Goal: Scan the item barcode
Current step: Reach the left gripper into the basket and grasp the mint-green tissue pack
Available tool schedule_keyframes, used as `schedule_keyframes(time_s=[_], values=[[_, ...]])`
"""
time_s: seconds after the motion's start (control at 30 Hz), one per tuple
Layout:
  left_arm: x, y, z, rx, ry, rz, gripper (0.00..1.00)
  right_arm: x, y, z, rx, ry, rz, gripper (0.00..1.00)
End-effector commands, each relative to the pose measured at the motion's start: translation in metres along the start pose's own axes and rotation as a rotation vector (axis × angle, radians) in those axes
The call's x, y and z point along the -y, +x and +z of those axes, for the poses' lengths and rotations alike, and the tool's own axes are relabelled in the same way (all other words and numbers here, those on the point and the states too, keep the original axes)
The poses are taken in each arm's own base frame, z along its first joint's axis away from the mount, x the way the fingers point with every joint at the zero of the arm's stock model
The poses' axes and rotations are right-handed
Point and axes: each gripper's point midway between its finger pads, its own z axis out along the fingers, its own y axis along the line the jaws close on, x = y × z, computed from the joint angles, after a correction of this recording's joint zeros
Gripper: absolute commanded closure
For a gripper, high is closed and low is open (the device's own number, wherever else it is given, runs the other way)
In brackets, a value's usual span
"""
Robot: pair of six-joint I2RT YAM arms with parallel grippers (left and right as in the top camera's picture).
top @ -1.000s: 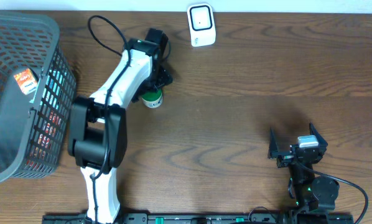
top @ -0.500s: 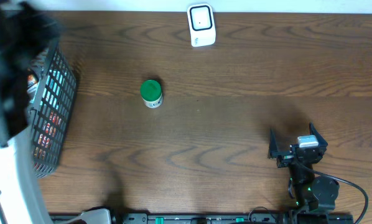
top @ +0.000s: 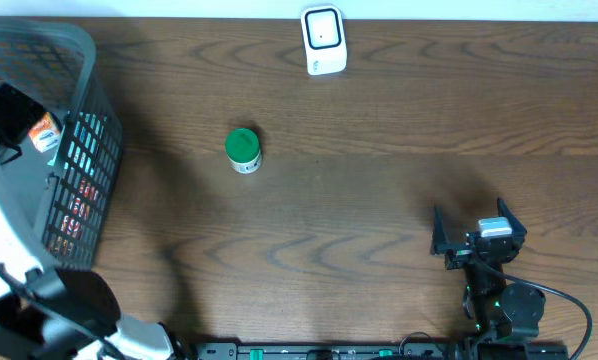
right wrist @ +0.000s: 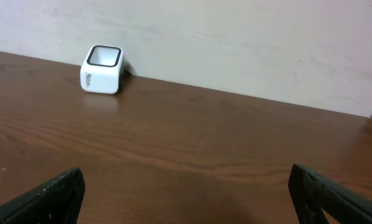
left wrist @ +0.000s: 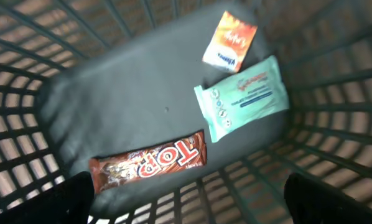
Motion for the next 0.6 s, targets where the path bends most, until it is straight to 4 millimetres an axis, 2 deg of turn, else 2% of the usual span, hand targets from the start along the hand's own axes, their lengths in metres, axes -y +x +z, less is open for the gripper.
schedule_keyframes(time_s=[0.0,0.1,0.27,0.43,0.57], values=[[0.009,0.01,0.032,-0.074,0.037,0.026,0.02,-0.002,0.0,0.0,0.001,-0.007,0.014,0.01],[0.02,0.022,0.063,-0.125,0.098,0.012,0.02,-0.002,0.0,0.0,0.001,-0.007,0.014,0.01],[0.017,0.042,0.109,-0.144,0.098,-0.021,0.02,-0.002,0.0,0.0,0.001,-0.007,0.014,0.01],[0.008,0.055,0.143,-0.137,0.102,-0.123,0.02,-0.002,0.0,0.0,0.001,-0.007,0.014,0.01],[0.023,0.062,0.162,-0.136,0.235,-0.184,0.02,-0.002,0.0,0.0,0.001,-0.007,0.014,0.01]])
